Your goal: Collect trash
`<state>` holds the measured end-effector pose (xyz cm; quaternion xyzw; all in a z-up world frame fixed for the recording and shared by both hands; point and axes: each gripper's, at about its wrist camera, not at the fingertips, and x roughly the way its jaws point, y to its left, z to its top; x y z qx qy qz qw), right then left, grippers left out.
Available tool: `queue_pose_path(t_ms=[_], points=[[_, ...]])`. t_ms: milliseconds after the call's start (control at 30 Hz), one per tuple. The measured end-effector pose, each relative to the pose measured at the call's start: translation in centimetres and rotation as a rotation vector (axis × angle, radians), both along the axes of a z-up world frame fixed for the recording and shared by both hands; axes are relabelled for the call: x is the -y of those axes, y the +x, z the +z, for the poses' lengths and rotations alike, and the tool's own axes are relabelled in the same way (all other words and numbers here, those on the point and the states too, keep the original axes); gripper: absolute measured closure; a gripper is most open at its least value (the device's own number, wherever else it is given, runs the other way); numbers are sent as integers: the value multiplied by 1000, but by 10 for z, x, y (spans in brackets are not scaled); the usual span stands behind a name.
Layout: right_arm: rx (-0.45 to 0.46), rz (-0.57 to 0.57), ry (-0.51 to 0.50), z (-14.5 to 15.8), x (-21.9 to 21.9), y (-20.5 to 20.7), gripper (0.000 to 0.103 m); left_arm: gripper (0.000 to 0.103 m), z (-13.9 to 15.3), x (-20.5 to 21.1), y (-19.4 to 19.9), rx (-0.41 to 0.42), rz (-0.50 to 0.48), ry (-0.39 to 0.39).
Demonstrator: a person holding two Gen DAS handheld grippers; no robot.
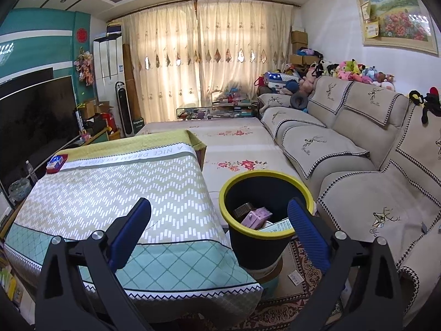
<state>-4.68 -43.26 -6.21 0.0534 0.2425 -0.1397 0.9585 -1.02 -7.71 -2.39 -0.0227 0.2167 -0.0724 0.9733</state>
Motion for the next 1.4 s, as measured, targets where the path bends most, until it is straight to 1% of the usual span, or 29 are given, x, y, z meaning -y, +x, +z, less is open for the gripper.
queue_pose_path(t_ms=[533,1400], points=[[12,-3,7,1,-2,2,8,5,1,7,6,-12,-10,11],[2,13,14,-4,-2,6,7,5,-3,9,14,-33,-30,12]])
